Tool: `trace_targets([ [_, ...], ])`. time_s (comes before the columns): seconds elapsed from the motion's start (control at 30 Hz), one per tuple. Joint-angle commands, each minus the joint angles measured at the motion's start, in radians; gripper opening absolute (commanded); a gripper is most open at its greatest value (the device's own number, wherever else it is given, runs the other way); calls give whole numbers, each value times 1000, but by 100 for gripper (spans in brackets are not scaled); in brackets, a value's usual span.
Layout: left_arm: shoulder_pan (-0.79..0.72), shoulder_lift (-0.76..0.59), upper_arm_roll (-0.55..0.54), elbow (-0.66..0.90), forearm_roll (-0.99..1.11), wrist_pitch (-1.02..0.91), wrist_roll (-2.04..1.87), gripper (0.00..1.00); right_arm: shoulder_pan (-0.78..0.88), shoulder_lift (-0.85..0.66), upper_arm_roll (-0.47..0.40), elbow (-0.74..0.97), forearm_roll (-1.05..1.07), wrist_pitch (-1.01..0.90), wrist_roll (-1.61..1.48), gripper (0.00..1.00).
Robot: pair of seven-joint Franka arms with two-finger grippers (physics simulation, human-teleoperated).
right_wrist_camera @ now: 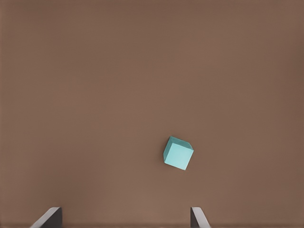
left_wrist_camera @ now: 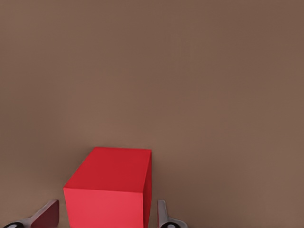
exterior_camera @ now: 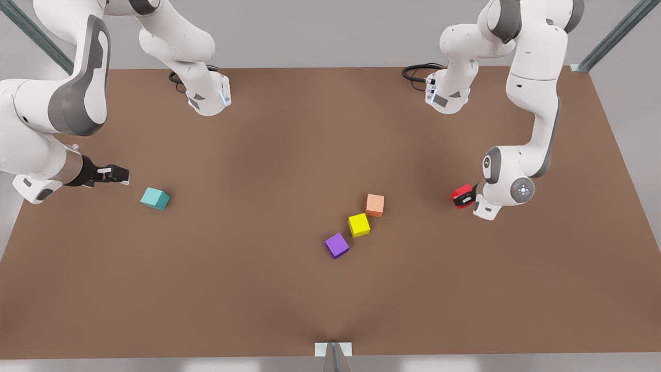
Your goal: Pick up red wooden cube and pass to hand red wooden cube and place in blue wooden cube
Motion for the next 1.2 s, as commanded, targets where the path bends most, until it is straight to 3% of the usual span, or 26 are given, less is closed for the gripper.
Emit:
trace_targets([
  [0.0,0,15,0,0,1,58,-118,100,0,-1,1,0,1,0,-8,100],
  [0.33,-3,57,0,0,1,89,-118,100,0,-1,1,0,1,-1,-8,100],
  [0.43,-6,64,0,0,3,92,-118,71,0,0,1,0,1,-1,-8,100],
  [0.57,0,58,-35,27,-26,96,-109,68,0,-1,1,0,1,-1,-8,100],
  [0.63,11,64,-80,159,-107,-32,-109,68,0,-1,1,-1,8,-1,-8,100],
  [0.7,14,83,-80,463,-345,-396,-112,68,3,13,4,-1,21,5,-8,100],
  [0.77,8,142,-121,618,-508,-473,-117,68,5,167,8,55,126,8,-233,100],
  [0.8,5,199,-178,725,-583,-505,-155,68,6,282,11,143,299,-3,-332,100],
  [0.87,3,359,-382,952,-614,-503,-160,68,16,382,14,152,565,-9,-483,100],
  [0.93,-25,488,-494,1119,-615,-505,-145,68,16,477,34,145,764,-9,-721,100],
  [1.03,-34,550,-532,1121,-743,-496,90,68,20,551,37,160,890,-5,-1037,100],
  [1.17,-67,581,-534,1119,-743,-438,156,68,31,593,64,160,975,3,-1578,100],
])
